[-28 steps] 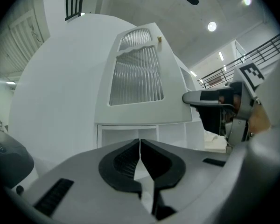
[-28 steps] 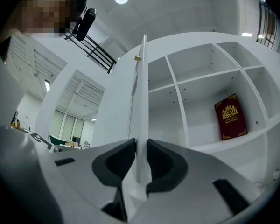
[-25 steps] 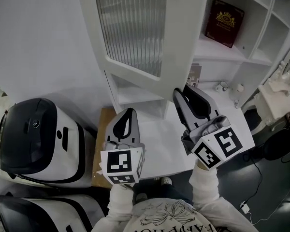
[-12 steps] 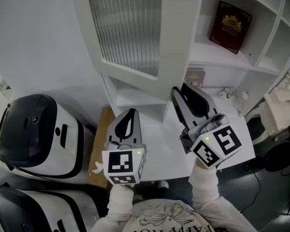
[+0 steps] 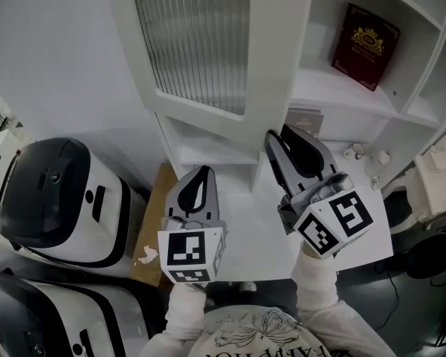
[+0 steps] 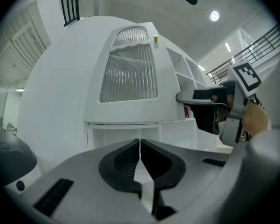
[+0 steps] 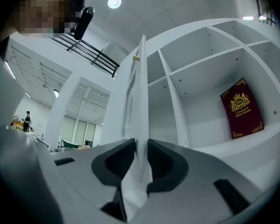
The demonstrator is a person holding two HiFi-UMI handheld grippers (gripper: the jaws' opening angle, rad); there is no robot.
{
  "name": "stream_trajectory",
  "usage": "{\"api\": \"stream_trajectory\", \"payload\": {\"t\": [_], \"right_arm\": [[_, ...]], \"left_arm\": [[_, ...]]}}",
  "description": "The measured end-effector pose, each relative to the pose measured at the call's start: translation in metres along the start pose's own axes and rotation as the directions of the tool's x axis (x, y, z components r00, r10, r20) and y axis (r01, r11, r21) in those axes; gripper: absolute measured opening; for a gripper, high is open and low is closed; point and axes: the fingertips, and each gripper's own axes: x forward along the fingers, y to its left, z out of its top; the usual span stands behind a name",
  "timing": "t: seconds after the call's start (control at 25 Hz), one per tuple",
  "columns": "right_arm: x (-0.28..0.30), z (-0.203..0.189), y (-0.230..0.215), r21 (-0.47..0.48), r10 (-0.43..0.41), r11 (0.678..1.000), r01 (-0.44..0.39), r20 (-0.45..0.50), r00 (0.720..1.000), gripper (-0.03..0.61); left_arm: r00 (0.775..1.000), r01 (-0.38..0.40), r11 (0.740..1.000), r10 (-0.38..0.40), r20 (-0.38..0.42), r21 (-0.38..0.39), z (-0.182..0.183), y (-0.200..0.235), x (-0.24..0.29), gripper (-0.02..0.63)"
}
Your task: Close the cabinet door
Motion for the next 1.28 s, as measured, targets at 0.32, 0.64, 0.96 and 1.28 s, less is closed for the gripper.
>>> {"api": "stream_trajectory", "payload": {"t": [0.32, 0.64, 0.96, 1.28], "right_arm": [[0.009, -0.002, -0.015, -0.023, 0.001, 1.0, -0.001, -0.002, 1.0, 0.091], [0.017, -0.003, -0.03, -0.052, -0.024, 0.998, 0.024, 0.004, 1.0, 0.098], [0.023, -0.006, -0.047, -0.048, -0.045, 0.998, 0.045, 0.007, 0.999, 0.123], [0.032, -0.007, -0.057, -0.071, -0.084, 0.994, 0.084, 0.009, 0.996, 0.109]], "left_arm": [[1.0, -0.028, 1.0, 0.028, 0.001, -0.001, -0.001, 0.002, 0.013, 0.008], [0.999, -0.041, 0.999, 0.041, -0.004, 0.0, -0.003, 0.003, 0.027, 0.008], [0.999, -0.05, 0.999, 0.05, -0.009, 0.004, -0.005, 0.005, 0.041, 0.008], [0.998, -0.059, 0.998, 0.059, -0.012, 0.003, -0.006, 0.007, 0.052, 0.008]]}}
